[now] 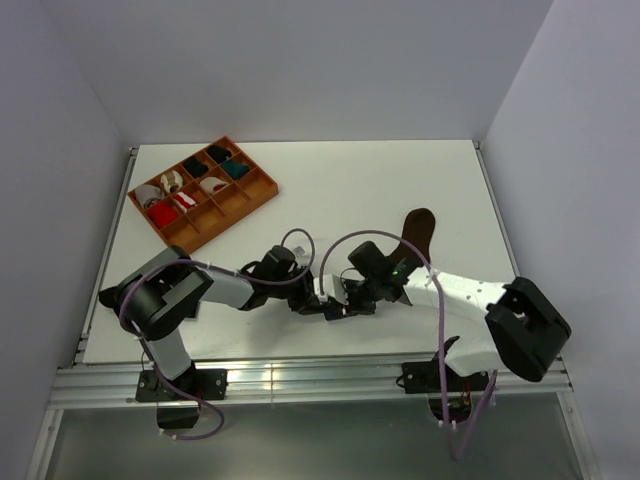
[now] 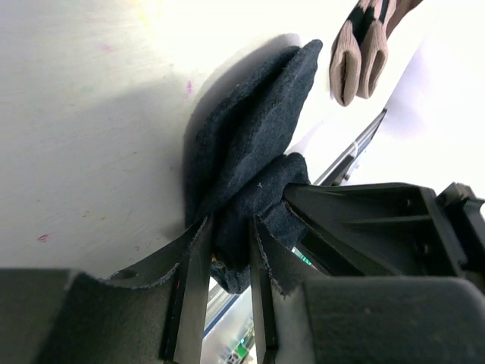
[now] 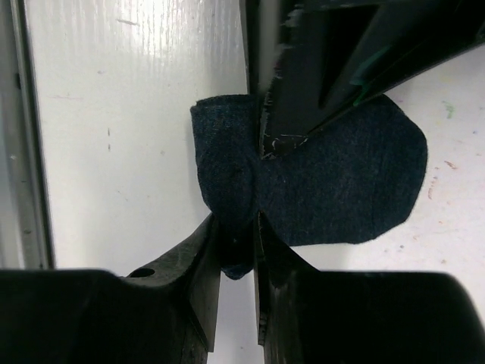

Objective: Roll the socks
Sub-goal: Roll the sock at the center of the board.

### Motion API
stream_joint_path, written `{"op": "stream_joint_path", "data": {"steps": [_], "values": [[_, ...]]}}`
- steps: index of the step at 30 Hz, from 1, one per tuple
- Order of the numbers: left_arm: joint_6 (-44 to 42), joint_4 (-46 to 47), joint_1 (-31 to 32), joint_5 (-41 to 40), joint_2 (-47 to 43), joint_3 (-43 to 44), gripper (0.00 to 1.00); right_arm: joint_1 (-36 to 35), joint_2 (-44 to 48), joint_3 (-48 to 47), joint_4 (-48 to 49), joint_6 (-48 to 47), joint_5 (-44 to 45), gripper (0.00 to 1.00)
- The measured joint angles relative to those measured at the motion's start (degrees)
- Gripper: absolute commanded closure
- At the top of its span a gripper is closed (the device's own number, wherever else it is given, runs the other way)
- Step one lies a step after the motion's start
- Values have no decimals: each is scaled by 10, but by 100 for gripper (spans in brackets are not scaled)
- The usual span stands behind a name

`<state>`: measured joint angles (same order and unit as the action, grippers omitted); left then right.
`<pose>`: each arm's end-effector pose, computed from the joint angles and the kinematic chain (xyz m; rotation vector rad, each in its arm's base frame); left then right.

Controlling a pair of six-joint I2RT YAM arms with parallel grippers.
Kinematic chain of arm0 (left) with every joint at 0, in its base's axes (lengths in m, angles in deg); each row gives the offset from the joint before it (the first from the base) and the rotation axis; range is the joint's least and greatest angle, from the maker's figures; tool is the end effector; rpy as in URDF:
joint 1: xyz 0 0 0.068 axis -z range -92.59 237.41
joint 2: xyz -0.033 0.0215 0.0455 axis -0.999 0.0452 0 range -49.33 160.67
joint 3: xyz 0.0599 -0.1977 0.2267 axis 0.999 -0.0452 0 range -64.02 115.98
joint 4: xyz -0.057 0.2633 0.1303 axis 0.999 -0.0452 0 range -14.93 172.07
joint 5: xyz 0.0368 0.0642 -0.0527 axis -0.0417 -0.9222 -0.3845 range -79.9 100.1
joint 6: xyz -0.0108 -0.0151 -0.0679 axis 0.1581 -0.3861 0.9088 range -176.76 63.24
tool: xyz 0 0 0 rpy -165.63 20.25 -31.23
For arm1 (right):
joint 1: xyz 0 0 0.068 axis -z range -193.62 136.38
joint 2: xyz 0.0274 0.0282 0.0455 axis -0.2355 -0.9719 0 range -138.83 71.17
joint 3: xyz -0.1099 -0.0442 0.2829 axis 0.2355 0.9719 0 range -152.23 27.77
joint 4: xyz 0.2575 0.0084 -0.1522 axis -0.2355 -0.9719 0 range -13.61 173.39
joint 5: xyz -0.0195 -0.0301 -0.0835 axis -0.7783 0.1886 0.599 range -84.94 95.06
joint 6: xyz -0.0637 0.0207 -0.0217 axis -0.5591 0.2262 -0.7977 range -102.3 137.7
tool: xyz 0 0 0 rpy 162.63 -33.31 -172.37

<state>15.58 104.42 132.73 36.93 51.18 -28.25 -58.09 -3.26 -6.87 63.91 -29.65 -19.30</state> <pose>0.2228 -0.2620 0.0907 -0.3621 2.7497 -1.3815 0.1702 0.2004 0.1565 -1.9353 1.6643 0.5322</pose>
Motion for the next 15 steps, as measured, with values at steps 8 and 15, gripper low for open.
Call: {"op": "stream_joint_path", "data": {"steps": [8,15], "values": [[6,15,9,-68,-44,-35,64,87,-129,-119,-125,-37,-122,81],[23,36,14,-151,-141,-132,62,126,-221,-197,-219,-66,-187,81]]}}
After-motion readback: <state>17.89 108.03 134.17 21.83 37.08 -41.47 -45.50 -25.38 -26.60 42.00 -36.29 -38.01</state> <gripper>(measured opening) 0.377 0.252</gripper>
